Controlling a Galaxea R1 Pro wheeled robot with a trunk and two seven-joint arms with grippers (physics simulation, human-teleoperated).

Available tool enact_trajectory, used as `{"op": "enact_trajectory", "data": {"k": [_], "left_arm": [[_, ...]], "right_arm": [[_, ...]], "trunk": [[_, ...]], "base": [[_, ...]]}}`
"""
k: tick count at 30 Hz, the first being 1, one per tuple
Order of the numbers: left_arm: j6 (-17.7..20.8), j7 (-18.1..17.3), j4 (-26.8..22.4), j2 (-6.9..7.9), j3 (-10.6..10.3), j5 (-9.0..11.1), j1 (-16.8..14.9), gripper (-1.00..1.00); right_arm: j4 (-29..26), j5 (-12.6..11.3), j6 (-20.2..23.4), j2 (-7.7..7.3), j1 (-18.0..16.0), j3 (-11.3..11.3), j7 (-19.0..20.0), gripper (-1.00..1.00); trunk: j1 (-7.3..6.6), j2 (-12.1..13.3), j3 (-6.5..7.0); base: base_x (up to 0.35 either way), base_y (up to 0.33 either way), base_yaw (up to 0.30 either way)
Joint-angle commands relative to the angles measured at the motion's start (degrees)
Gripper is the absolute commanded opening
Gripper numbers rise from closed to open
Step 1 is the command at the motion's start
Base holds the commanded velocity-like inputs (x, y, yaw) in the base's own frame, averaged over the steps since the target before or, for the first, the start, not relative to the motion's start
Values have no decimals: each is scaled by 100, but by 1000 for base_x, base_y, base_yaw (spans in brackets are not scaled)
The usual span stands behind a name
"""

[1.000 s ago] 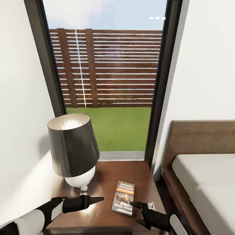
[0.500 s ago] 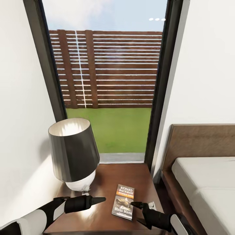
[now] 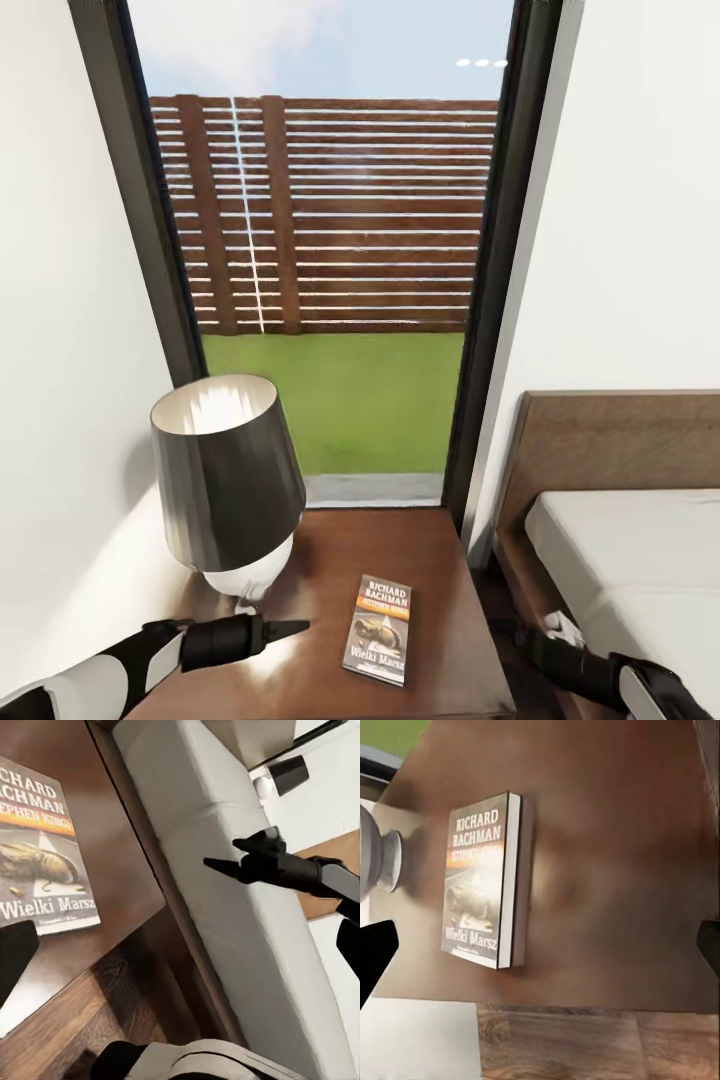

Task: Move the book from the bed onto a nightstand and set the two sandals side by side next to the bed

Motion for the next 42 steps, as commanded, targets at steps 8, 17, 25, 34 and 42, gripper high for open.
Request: {"op": "enact_trajectory", "data": {"k": [8,17,25,34,42], "left_arm": [[30,15,258,-6,-48,53,21,100],[17,37,315,-37,-48,46,67,100],[17,38,316,-61,-48,44,74,100],[17,38,316,-67,-48,46,84,100],[20,38,316,-67,-48,52,86,100]], "right_arm": [[500,1314,-1247,61,-1,6,20,100],[912,1704,-1924,80,2,22,30,100],[942,1711,-1937,82,3,19,383,100],[948,1711,-1937,80,1,15,486,100],[953,1711,-1937,81,2,14,488,100]], "trunk": [[-177,320,138],[-375,681,300],[-551,1001,444],[-748,1362,605],[-924,1683,749]], "base": [[0,0,0],[0,0,0],[0,0,0],[0,0,0],[0,0,0]]}}
